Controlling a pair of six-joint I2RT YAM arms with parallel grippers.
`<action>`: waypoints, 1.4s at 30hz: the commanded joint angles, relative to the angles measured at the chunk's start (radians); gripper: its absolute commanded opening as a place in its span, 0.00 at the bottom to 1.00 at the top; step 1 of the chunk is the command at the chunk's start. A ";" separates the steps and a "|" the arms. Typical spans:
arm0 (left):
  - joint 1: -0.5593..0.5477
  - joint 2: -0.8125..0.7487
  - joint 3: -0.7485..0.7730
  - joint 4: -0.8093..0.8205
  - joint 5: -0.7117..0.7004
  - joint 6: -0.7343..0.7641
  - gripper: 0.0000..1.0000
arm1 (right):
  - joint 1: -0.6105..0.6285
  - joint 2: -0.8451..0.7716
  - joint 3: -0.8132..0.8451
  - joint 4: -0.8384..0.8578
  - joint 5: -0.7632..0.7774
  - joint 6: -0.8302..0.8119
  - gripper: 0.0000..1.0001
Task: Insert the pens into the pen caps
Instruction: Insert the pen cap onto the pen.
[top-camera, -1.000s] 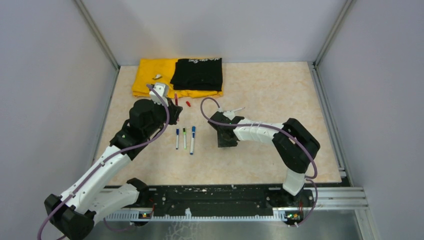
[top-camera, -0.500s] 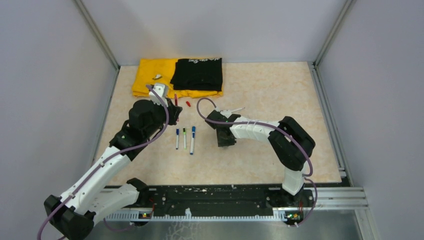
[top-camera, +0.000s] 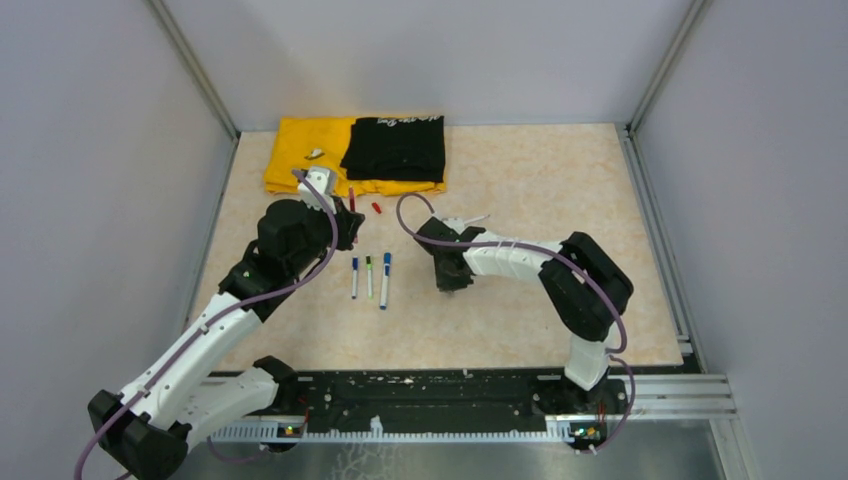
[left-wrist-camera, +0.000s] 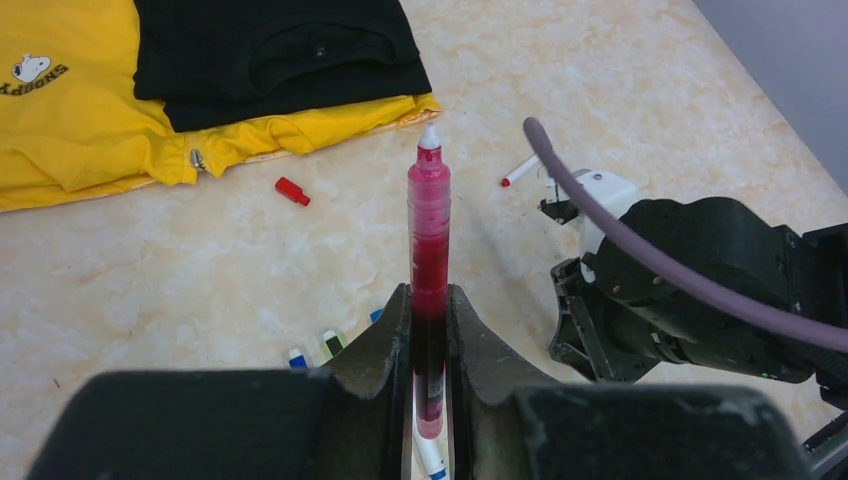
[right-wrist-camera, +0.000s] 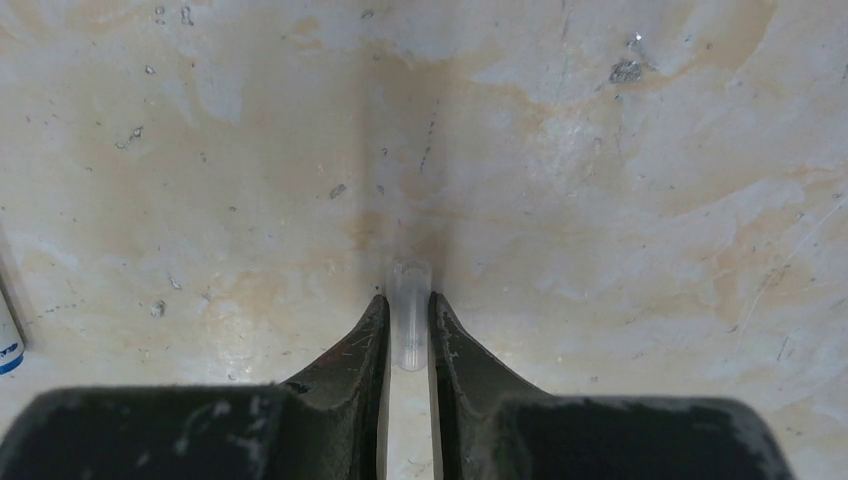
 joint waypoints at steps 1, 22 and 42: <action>-0.001 -0.009 -0.005 0.021 0.020 -0.009 0.00 | -0.067 -0.050 -0.105 0.065 -0.038 -0.002 0.02; -0.165 0.145 0.021 0.277 0.411 -0.064 0.00 | -0.147 -0.850 -0.304 0.746 -0.155 -0.100 0.00; -0.243 0.227 0.125 0.340 0.672 0.013 0.00 | -0.146 -0.968 -0.394 1.217 -0.351 -0.057 0.00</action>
